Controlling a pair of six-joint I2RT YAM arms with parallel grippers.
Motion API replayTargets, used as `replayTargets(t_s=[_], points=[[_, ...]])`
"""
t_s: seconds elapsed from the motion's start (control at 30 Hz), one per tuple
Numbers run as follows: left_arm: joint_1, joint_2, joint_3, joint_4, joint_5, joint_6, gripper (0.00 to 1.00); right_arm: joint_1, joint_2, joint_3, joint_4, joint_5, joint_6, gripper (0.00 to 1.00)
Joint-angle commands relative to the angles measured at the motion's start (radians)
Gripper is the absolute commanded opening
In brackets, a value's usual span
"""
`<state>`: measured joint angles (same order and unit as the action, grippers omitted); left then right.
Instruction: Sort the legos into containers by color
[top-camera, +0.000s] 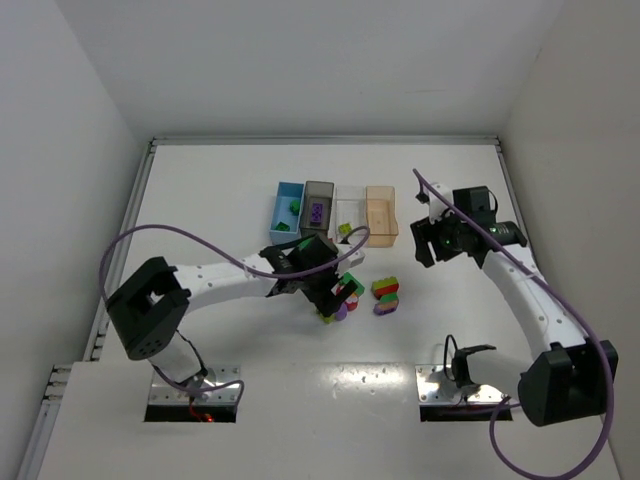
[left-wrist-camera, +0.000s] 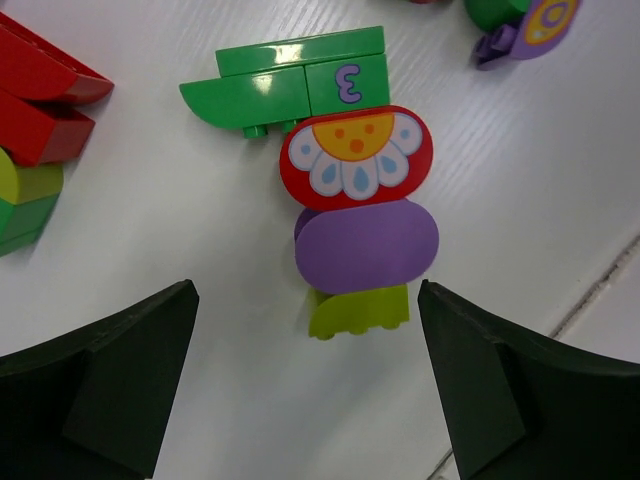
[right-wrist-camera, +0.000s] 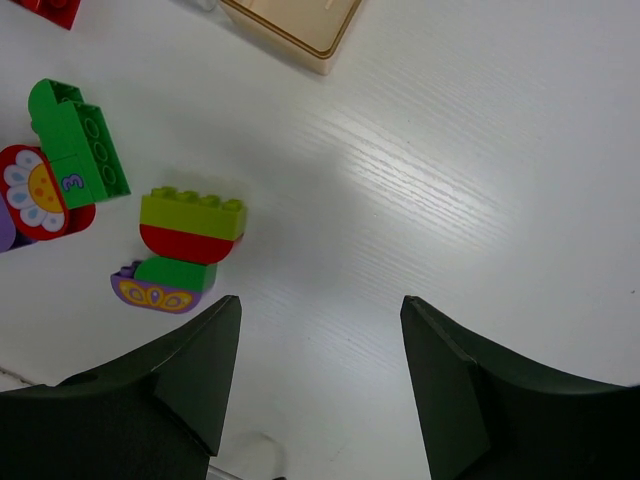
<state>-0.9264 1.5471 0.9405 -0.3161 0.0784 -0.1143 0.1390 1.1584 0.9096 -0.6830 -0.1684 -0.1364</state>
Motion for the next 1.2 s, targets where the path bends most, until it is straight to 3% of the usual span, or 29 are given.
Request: replayTargets(t_s=[0.0,0.6,0.9,1.03,1.17], points=[[-0.02,0.051,0.052,0.038,-0.035,-0.074,0.99,-0.021,-0.008,0.012,0.008,-0.005,-0.003,0.66],[-0.081,0.133,0.081,0.092,0.023,-0.108,0.99,-0.098,0.032,0.002,0.008,-0.065,-0.04,0.66],[-0.091,0.18,0.081,0.092,-0.055,-0.127,0.99,-0.127,0.032,0.002,0.008,-0.085,-0.058,0.66],[-0.091,0.208,0.1,0.092,-0.068,-0.136,0.91,-0.145,0.032,0.002,0.008,-0.085,-0.058,0.66],[-0.091,0.229,0.109,0.092,-0.077,-0.136,0.73,-0.156,0.053,0.002,0.008,-0.105,-0.058,0.66]])
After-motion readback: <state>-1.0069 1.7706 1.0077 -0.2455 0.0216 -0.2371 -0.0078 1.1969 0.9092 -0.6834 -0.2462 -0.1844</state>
